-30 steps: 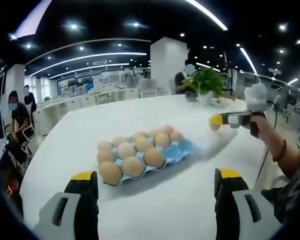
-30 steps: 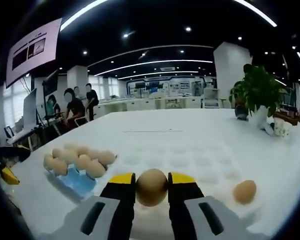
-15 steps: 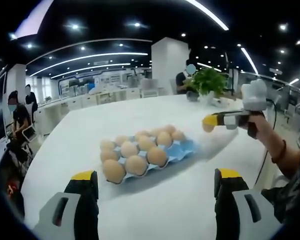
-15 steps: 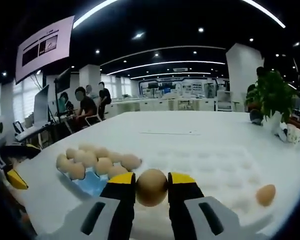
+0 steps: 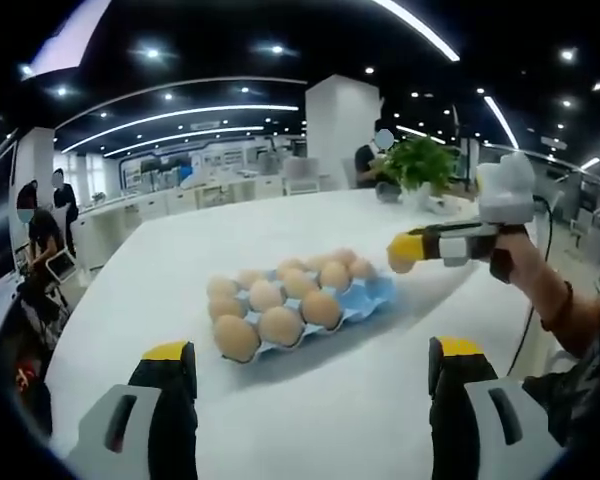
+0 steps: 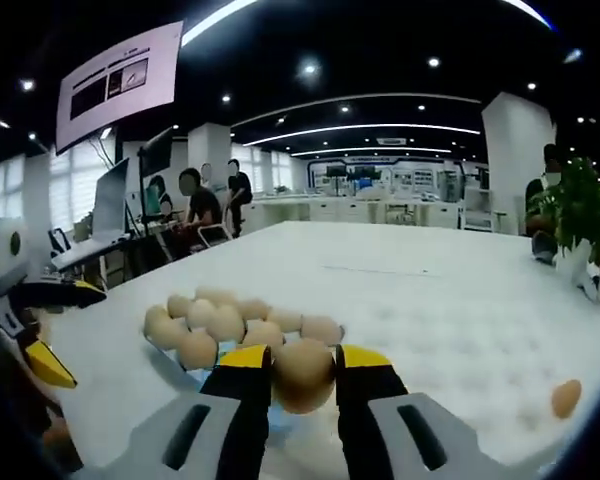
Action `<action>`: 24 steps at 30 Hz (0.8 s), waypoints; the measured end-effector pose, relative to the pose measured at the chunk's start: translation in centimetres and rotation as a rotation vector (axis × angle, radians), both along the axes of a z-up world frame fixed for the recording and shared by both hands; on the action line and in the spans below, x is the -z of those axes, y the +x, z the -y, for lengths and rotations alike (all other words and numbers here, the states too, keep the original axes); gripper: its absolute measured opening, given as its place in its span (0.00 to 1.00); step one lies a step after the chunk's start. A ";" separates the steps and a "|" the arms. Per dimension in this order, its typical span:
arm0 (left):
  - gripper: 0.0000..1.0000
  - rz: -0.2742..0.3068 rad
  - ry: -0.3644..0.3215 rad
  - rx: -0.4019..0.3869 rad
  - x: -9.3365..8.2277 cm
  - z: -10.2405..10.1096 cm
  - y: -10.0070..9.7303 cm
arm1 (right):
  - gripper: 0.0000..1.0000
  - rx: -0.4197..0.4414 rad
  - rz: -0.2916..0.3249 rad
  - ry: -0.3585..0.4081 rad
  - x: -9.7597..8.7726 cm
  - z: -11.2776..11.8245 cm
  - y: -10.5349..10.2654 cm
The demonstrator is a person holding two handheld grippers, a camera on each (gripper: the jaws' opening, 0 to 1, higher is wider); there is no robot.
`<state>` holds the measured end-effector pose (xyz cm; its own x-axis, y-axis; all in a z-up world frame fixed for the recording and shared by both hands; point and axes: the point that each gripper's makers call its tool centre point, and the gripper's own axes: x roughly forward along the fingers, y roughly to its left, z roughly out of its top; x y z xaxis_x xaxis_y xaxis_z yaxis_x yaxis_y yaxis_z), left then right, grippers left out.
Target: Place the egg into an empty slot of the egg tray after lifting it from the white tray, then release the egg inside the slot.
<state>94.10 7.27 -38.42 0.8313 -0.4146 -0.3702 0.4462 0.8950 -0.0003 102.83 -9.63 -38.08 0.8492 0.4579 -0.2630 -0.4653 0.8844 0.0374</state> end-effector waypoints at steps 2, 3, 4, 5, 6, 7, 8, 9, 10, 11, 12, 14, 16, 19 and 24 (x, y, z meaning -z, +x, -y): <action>0.98 0.000 0.001 0.000 0.0 -0.1 0.0 | 0.25 -0.012 -0.001 -0.002 0.0 -0.6 0.0; 0.98 0.000 0.001 -0.001 0.0 -0.2 0.0 | 0.25 -0.017 -0.002 -0.002 0.1 -0.8 0.0; 0.98 0.000 -0.001 -0.001 0.0 -0.2 0.0 | 0.25 -0.023 -0.002 -0.002 0.1 -1.0 0.0; 0.98 0.000 -0.001 -0.002 0.0 -0.3 0.0 | 0.25 -0.026 -0.004 -0.003 0.1 -1.2 -0.1; 0.98 0.001 -0.002 -0.003 0.0 -0.4 0.0 | 0.25 -0.033 -0.004 -0.005 0.1 -1.6 -0.1; 0.98 0.002 -0.003 -0.003 0.0 -0.4 -0.1 | 0.25 -0.038 -0.003 -0.006 0.1 -1.8 -0.1; 0.98 0.001 -0.004 -0.004 0.0 -0.5 -0.1 | 0.25 -0.044 -0.004 -0.007 0.1 -2.0 0.0; 0.98 0.001 -0.002 -0.006 0.0 -0.5 -0.1 | 0.25 -0.052 -0.006 -0.007 0.1 -2.4 -0.1; 0.98 0.001 -0.001 -0.007 0.0 -0.6 -0.1 | 0.25 -0.055 -0.004 -0.007 0.1 -2.7 -0.1; 0.98 0.000 -0.001 -0.009 0.0 -0.7 -0.1 | 0.25 -0.065 -0.002 -0.010 0.1 -3.1 -0.1; 0.98 0.000 -0.002 -0.010 0.1 -0.8 -0.1 | 0.25 -0.069 -0.002 -0.008 0.1 -3.3 -0.1; 0.98 -0.001 -0.001 -0.013 0.1 -1.0 -0.1 | 0.25 -0.087 0.000 0.005 0.0 -4.1 -0.2; 0.98 -0.001 0.000 -0.018 0.1 -1.2 -0.2 | 0.25 -0.100 0.005 -0.002 0.0 -4.7 -0.2; 0.98 -0.001 -0.001 -0.026 0.1 -1.5 -0.2 | 0.25 -0.113 0.000 -0.007 0.3 -5.4 -0.3; 0.98 -0.002 -0.001 -0.029 0.2 -1.8 -0.3 | 0.25 -0.136 -0.008 -0.026 1.1 -6.4 -0.3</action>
<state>93.80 9.04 -38.64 0.8421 -0.3910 -0.3715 0.4202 0.9074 -0.0026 102.54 -3.22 -39.21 0.7777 0.5616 -0.2825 -0.5806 0.8140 0.0197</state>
